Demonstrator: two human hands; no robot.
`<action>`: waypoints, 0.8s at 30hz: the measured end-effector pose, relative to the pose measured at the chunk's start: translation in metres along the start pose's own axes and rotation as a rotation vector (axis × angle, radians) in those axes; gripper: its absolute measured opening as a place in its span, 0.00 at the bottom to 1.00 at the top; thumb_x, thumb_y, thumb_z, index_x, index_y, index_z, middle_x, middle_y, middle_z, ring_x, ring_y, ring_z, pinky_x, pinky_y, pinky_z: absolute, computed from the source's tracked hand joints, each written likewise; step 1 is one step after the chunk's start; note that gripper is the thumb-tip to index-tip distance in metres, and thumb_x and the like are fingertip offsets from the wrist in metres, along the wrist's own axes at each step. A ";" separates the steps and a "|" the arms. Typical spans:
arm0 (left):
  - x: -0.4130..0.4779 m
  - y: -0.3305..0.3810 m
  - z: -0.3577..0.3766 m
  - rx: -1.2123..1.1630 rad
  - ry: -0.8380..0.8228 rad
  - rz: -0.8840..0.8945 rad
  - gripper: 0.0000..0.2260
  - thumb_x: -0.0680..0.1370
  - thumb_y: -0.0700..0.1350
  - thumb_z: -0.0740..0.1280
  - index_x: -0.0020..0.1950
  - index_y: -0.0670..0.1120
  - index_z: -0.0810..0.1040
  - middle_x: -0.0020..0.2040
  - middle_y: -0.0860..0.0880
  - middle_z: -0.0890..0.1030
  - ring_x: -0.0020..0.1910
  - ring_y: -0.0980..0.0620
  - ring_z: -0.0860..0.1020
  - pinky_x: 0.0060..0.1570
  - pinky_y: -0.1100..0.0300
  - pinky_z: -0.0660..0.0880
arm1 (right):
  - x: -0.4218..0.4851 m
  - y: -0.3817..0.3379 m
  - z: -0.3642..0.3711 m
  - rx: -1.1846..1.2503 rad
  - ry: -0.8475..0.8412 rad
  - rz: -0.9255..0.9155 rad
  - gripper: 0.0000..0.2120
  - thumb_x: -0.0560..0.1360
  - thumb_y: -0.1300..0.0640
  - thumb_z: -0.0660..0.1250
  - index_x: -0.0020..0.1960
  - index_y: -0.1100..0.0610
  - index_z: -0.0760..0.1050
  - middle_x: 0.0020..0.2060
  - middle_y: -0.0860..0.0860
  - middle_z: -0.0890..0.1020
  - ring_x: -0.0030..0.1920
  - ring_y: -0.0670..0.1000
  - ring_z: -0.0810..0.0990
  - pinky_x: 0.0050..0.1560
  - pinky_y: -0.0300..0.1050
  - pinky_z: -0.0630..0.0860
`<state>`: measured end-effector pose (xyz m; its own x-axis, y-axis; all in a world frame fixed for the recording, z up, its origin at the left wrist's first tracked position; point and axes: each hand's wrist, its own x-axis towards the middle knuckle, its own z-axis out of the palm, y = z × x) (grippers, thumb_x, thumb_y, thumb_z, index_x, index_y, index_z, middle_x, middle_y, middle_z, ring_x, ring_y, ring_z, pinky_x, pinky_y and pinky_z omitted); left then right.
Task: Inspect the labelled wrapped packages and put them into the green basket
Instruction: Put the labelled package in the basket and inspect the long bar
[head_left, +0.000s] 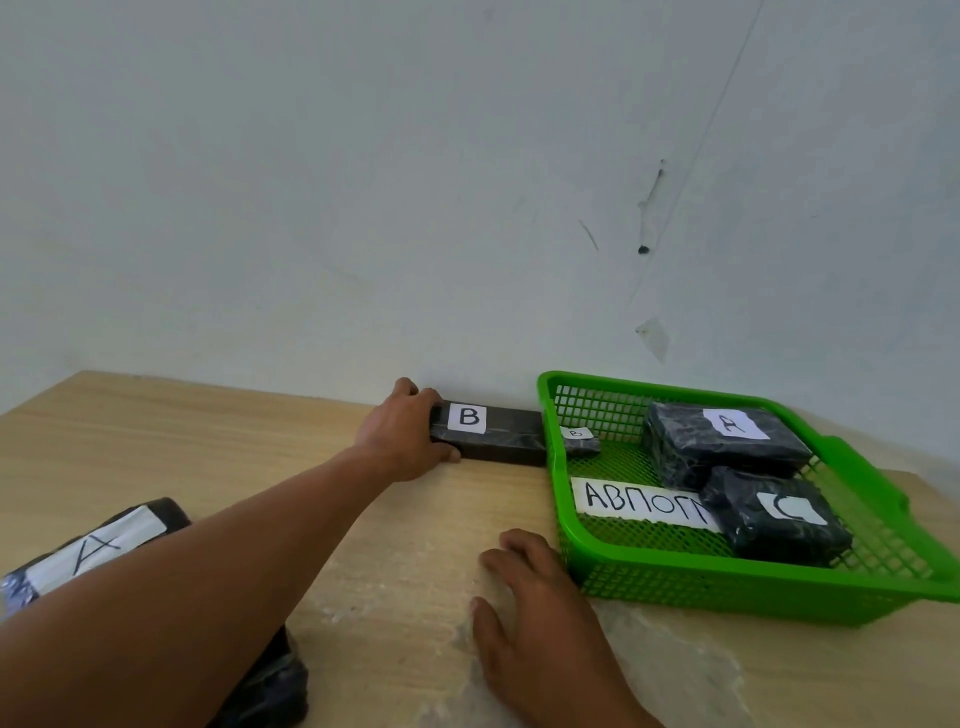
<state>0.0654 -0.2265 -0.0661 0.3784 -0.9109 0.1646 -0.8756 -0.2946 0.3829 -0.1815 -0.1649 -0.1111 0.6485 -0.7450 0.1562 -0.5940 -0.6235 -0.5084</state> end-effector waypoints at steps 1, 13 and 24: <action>0.000 0.000 0.001 -0.001 0.006 -0.004 0.35 0.70 0.60 0.79 0.72 0.49 0.72 0.66 0.48 0.71 0.58 0.46 0.78 0.56 0.52 0.79 | 0.000 0.000 0.000 -0.001 0.000 -0.001 0.26 0.77 0.43 0.62 0.73 0.48 0.73 0.76 0.42 0.64 0.76 0.42 0.64 0.68 0.27 0.55; -0.047 -0.017 -0.054 0.032 -0.042 0.016 0.31 0.76 0.58 0.73 0.75 0.49 0.70 0.71 0.45 0.74 0.69 0.45 0.73 0.66 0.50 0.73 | -0.001 0.001 0.002 -0.076 0.007 -0.015 0.22 0.80 0.47 0.64 0.73 0.51 0.74 0.75 0.47 0.67 0.76 0.46 0.66 0.72 0.30 0.54; -0.215 -0.081 -0.122 -0.127 -0.060 -0.098 0.22 0.77 0.60 0.71 0.68 0.55 0.77 0.56 0.55 0.83 0.50 0.59 0.82 0.58 0.56 0.80 | -0.004 -0.054 -0.002 -0.083 -0.002 -0.081 0.18 0.79 0.51 0.71 0.68 0.51 0.79 0.64 0.50 0.80 0.64 0.50 0.79 0.67 0.43 0.74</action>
<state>0.0913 0.0279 -0.0215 0.4385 -0.8962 0.0679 -0.7890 -0.3477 0.5065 -0.1527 -0.1286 -0.0826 0.6970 -0.6908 0.1924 -0.5765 -0.6994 -0.4225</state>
